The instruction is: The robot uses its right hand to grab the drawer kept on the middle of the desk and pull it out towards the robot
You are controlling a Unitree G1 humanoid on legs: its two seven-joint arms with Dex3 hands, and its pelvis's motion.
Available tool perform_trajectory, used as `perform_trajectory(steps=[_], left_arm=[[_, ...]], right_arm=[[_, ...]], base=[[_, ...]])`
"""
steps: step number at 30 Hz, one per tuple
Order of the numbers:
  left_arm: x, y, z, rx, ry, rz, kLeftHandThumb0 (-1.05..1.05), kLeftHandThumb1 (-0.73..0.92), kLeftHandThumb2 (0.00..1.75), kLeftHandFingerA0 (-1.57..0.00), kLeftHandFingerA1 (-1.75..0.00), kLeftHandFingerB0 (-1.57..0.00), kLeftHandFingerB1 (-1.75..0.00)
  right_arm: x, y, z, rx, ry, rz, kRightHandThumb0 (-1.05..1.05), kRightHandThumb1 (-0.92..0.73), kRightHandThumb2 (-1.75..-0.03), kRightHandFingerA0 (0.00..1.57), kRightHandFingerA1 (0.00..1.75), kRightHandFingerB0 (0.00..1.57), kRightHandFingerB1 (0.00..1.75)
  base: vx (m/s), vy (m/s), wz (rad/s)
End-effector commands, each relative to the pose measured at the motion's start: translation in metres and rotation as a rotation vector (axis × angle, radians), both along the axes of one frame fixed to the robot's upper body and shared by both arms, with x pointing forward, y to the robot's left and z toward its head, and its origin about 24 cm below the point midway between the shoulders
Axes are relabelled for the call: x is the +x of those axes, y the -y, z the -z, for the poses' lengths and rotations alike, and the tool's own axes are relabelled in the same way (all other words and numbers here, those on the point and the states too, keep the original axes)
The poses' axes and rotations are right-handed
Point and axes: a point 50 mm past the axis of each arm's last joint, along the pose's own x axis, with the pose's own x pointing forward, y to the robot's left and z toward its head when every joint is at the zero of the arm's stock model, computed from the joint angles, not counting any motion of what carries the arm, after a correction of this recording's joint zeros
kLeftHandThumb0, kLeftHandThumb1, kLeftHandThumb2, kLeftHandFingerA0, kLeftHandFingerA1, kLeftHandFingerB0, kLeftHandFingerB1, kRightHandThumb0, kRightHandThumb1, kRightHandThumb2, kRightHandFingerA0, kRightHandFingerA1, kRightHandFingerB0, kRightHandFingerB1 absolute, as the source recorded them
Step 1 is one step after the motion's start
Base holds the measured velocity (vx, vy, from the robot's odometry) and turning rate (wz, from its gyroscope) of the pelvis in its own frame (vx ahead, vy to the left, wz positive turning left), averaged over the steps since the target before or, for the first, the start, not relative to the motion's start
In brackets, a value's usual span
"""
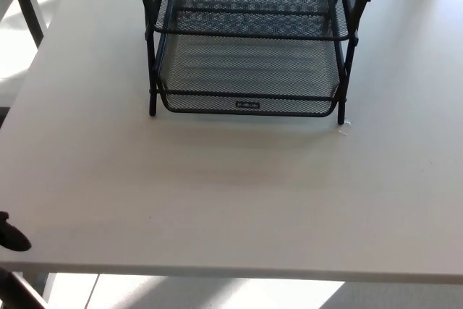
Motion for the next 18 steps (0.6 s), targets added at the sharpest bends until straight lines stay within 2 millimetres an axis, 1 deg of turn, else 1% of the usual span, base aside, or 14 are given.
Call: perform_trajectory(steps=[1,4,5,7,8,10,11,12,13,14,15,16,17,18], left_arm=[[-0.002,0.003,-0.002,0.043,-0.015,0.071,-0.3,0.57,0.57,-0.78,-0.88,-0.82,-0.59],[-0.001,0.003,-0.002,0.047,-0.017,0.073,-0.29,0.57,0.57,-0.78,-0.86,-0.82,-0.59],[-0.001,0.003,-0.003,0.054,-0.012,0.08,-0.28,0.56,0.57,-0.78,-0.86,-0.82,-0.59],[-0.001,0.002,-0.003,0.055,-0.004,0.085,-0.28,0.56,0.57,-0.78,-0.85,-0.82,-0.59],[-0.001,0.002,-0.003,0.054,-0.007,0.082,-0.28,0.57,0.57,-0.78,-0.85,-0.82,-0.58],[-0.001,0.002,-0.003,0.05,-0.011,0.079,-0.28,0.57,0.57,-0.78,-0.85,-0.82,-0.58],[-0.001,0.002,-0.003,0.051,-0.012,0.081,-0.29,0.57,0.57,-0.79,-0.86,-0.82,-0.58],[-0.001,0.002,-0.003,0.051,-0.012,0.081,-0.29,0.57,0.57,-0.79,-0.86,-0.82,-0.58],[0.0,0.002,-0.004,0.052,-0.016,0.081,-0.29,0.57,0.57,-0.78,-0.86,-0.82,-0.58],[0.0,0.002,-0.004,0.054,-0.007,0.083,-0.29,0.56,0.57,-0.79,-0.87,-0.83,-0.59],[0.0,0.001,-0.004,0.05,-0.01,0.08,-0.29,0.56,0.57,-0.78,-0.86,-0.83,-0.58],[0.0,0.001,-0.004,0.052,-0.012,0.081,-0.28,0.56,0.57,-0.78,-0.86,-0.82,-0.59],[0.0,0.001,-0.004,0.056,-0.013,0.08,-0.29,0.57,0.57,-0.77,-0.85,-0.82,-0.58],[-0.001,0.001,-0.004,0.057,-0.014,0.082,-0.28,0.57,0.57,-0.77,-0.84,-0.82,-0.57]], right_arm=[[-0.005,0.019,-0.021,0.052,-0.019,0.045,-0.64,-0.58,-0.58,0.41,0.72,0.18,0.29],[-0.003,0.025,-0.03,0.026,-0.051,0.044,-0.66,-0.59,-0.59,0.44,0.76,0.2,0.28],[-0.002,0.026,-0.033,0.01,-0.068,0.038,-0.67,-0.6,-0.59,0.43,0.71,0.2,0.28],[-0.001,0.03,-0.041,0.002,-0.052,0.039,-0.67,-0.58,-0.58,0.44,0.75,0.2,0.29],[0.0,0.032,-0.046,0.012,-0.022,0.046,-0.64,-0.57,-0.58,0.46,0.69,0.2,0.28],[0.001,0.035,-0.054,0.027,0.023,0.054,-0.64,-0.57,-0.58,0.46,0.69,0.2,0.28],[0.003,0.037,-0.063,-0.022,0.11,0.053,-0.7,-0.47,-0.79,0.61,0.77,0.2,0.41],[0.003,0.036,-0.064,-0.022,0.111,0.053,-0.7,-0.47,-0.79,0.61,0.77,0.2,0.41],[0.004,0.036,-0.067,-0.056,0.142,0.033,-0.6,-0.55,-0.57,0.77,0.87,0.26,0.29],[0.006,0.036,-0.075,-0.117,0.196,0.003,-0.59,-0.57,-0.58,0.79,0.89,0.24,0.29],[0.009,0.037,-0.082,-0.134,0.206,0.002,-0.66,-0.47,-0.8,0.68,0.87,0.14,0.4],[0.013,0.036,-0.089,-0.123,0.27,0.002,-0.57,-0.58,-0.58,0.49,0.87,0.2,0.28],[0.017,0.035,-0.096,-0.16,0.295,-0.023,-0.58,-0.59,-0.58,0.5,0.91,0.2,0.28],[0.022,0.032,-0.103,-0.249,0.296,-0.057,-0.62,-0.6,-0.59,0.66,1.22,0.23,0.29]], base=[[0.0,0.0,0.0],[0.0,0.0,0.0],[0.0,0.0,0.0],[0.0,0.0,0.0],[0.0,0.0,0.0],[0.0,0.0,0.0],[0.0,0.0,0.0],[0.0,0.0,0.0],[0.0,0.0,0.0],[0.0,0.0,0.0],[0.0,0.0,0.0],[0.0,0.0,0.0],[0.0,0.0,0.0],[0.0,0.0,0.0]])
